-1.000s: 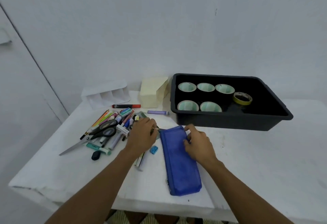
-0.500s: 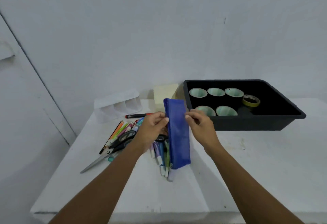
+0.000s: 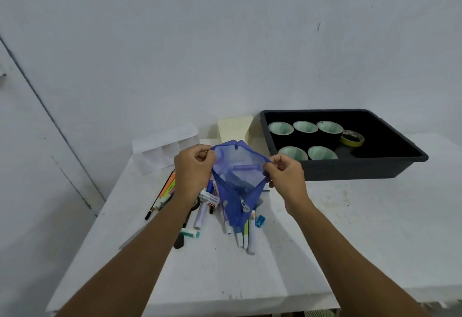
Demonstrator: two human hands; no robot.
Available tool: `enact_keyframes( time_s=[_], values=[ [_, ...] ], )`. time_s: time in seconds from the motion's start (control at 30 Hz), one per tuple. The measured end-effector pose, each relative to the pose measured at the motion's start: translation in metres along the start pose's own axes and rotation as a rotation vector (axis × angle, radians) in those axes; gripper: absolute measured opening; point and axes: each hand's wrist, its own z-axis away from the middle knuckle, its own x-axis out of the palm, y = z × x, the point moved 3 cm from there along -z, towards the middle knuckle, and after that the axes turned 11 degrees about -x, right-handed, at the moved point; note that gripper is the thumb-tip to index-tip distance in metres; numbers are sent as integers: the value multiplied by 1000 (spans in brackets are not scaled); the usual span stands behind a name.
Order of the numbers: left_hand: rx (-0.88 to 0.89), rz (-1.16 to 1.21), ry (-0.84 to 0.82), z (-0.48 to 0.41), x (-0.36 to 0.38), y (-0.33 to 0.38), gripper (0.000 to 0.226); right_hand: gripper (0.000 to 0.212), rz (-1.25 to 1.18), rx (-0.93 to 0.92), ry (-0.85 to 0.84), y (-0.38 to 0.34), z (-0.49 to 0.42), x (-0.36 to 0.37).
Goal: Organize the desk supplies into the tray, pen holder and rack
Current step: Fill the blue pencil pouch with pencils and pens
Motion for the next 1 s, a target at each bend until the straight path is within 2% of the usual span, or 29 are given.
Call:
enact_keyframes(
  time_s=[0.1, 0.27, 0.33, 0.4, 0.47, 0.53, 0.67, 0.73, 0.9, 1.0],
  values=[
    [38, -36, 35, -3, -4, 1, 13, 11, 0, 16, -11, 4, -1, -2],
    [49, -42, 10, 3, 3, 6, 12, 26, -37, -15, -169, 6, 8, 2],
    [66, -53, 1, 4, 4, 5, 13, 17, 91, -68, -232, 15, 11, -4],
    [88, -90, -15, 9, 6, 4, 13, 5, 302, -91, -444, 29, 18, -6],
    [93, -113, -18, 13, 7, 2, 14, 16, 480, -55, -657, 45, 30, -8],
    [82, -117, -8, 15, 7, 0, 14, 30, 615, -75, -728, 53, 39, -7],
    [29, -74, -42, 17, 7, -1, 14, 26, 685, -153, -673, 53, 45, -5],
    [-3, -40, -56, 18, 6, -2, 13, 21, 665, -183, -592, 46, 42, -9],
    [-57, 9, -93, 25, 6, 3, 9, 17, 318, -354, -219, -23, 19, -20],
    [-58, 5, -110, 29, 10, 8, 13, 17, 259, -510, -263, -66, 14, -9]
  ],
)
